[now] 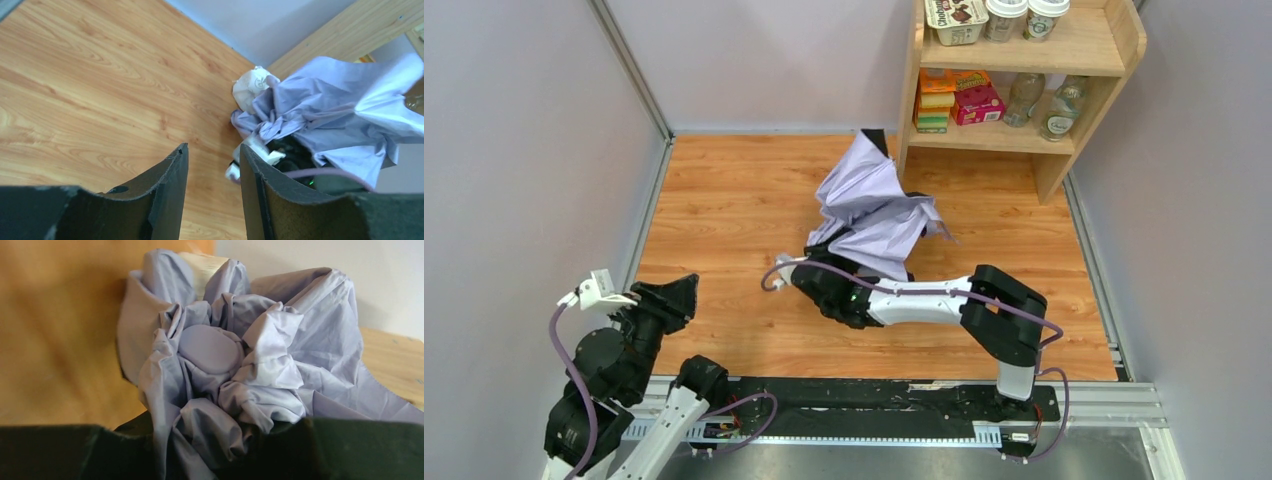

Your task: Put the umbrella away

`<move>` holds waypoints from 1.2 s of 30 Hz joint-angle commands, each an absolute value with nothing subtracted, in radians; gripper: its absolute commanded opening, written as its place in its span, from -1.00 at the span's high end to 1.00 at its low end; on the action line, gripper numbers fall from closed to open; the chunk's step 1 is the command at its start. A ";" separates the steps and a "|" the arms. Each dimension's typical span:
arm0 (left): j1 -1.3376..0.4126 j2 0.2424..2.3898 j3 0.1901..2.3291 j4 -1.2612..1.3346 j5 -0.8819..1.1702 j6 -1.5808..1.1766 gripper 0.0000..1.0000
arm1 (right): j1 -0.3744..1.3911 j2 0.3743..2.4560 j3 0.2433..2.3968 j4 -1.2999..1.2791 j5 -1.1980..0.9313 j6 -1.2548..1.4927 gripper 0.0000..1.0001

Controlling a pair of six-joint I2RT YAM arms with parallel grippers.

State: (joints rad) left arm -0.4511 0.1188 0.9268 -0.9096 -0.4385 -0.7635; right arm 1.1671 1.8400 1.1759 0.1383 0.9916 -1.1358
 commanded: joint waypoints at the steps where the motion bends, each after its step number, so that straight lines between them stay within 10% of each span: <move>1: -0.449 0.153 0.908 -0.927 -0.345 -0.810 0.01 | 1.238 1.844 1.210 -0.381 0.901 -0.788 1.00; 17: -0.449 0.089 0.833 -0.971 -0.125 -0.899 0.02 | 1.171 2.072 1.465 -1.001 -0.184 -0.594 1.00; 36: -0.451 -0.008 0.405 -0.574 0.337 -1.239 -0.11 | 0.951 2.284 1.508 -1.003 -0.661 -0.540 1.00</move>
State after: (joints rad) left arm -0.4511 0.0086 0.4740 -0.7811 0.2497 -1.1545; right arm 0.9550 2.1551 1.6169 -1.0904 -0.4759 -0.5613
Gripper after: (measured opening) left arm 0.547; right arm 0.351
